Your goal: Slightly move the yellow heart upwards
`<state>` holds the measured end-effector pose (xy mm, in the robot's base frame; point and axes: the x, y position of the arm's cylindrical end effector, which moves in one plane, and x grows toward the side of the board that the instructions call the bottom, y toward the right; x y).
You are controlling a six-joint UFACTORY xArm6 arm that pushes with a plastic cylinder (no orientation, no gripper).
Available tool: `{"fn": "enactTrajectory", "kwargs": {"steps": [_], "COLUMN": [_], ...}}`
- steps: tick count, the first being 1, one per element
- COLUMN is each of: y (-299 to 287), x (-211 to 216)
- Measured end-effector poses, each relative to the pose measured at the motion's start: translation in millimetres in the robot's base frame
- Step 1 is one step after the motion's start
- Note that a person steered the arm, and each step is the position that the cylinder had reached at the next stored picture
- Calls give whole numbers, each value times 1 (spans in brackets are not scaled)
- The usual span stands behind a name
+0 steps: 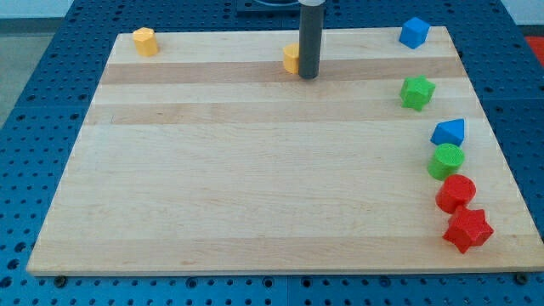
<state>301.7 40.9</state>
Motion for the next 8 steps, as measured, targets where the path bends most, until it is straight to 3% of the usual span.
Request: {"fn": "enactTrajectory", "kwargs": {"steps": [3, 7, 8], "y": [29, -30, -44], "x": [-18, -18, 1]}}
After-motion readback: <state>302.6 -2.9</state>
